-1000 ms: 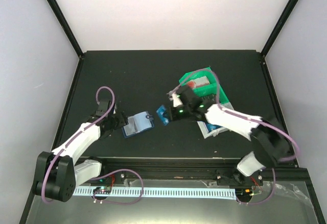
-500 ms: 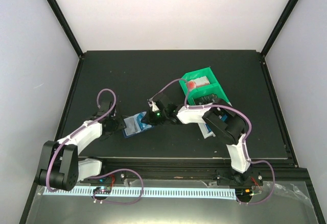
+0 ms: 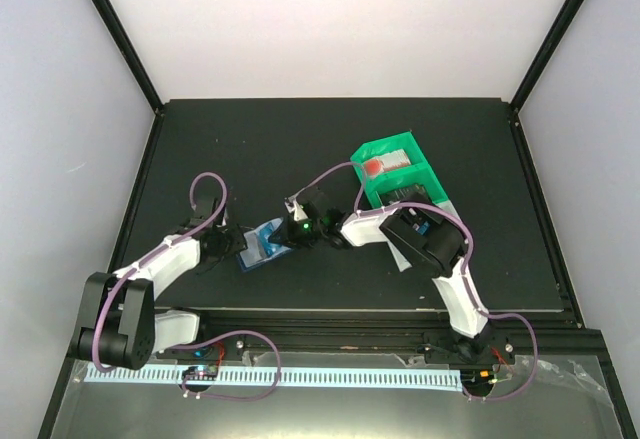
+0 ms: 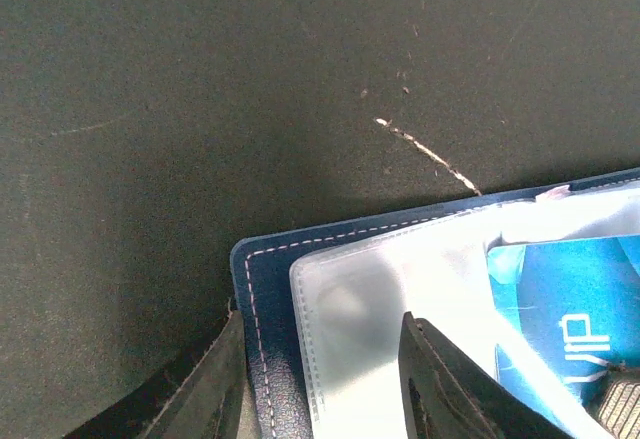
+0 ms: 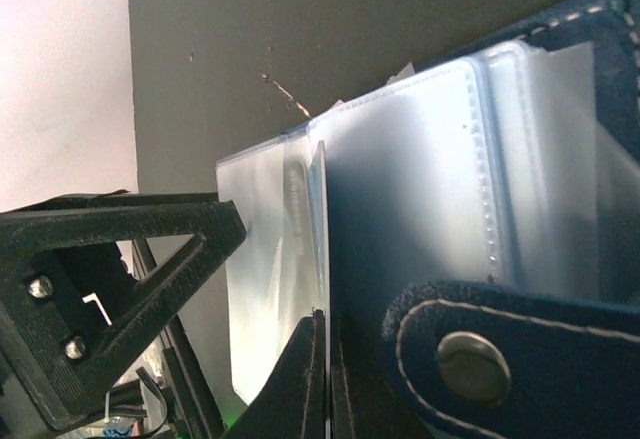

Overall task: Put the credit cards into the card holder
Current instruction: Insert the credit card into the card holder.

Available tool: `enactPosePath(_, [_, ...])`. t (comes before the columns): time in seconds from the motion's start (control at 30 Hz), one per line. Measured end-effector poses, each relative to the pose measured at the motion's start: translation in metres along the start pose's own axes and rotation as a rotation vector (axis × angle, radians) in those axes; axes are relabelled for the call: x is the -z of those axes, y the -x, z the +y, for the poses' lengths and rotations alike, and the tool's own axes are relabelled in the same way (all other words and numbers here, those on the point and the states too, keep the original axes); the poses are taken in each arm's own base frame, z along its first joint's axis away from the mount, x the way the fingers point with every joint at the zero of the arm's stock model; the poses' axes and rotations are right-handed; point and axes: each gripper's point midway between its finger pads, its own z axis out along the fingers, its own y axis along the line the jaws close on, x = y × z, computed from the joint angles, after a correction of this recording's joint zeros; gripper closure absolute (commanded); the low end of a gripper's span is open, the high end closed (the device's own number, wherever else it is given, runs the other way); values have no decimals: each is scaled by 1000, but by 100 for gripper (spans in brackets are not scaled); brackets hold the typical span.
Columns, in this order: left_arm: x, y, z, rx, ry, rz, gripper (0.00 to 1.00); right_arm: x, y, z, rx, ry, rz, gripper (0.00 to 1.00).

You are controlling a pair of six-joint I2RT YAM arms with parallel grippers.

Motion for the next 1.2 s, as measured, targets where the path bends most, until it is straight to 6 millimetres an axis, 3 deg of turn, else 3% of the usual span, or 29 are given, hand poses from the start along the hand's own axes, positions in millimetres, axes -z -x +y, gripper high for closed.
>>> enactPosePath(0.23, [0, -1, -2, 0, -14, 8, 59, -7, 4, 8, -3, 39, 0, 97])
enactPosePath(0.63, [-2, -7, -15, -34, -91, 48, 59, -19, -8, 13, -12, 41, 29, 96])
enactPosePath(0.87, [-3, -7, -19, -33, -112, 55, 59, -19, -9, 6, 18, 10, 33, 81])
enactPosePath(1.0, [-3, -8, -19, -33, -113, 58, 70, -18, -9, 9, 51, 16, 35, 73])
enactPosePath(1.2, [-3, -11, -17, -33, -111, 65, 71, -12, -8, 12, 82, -8, 23, 65])
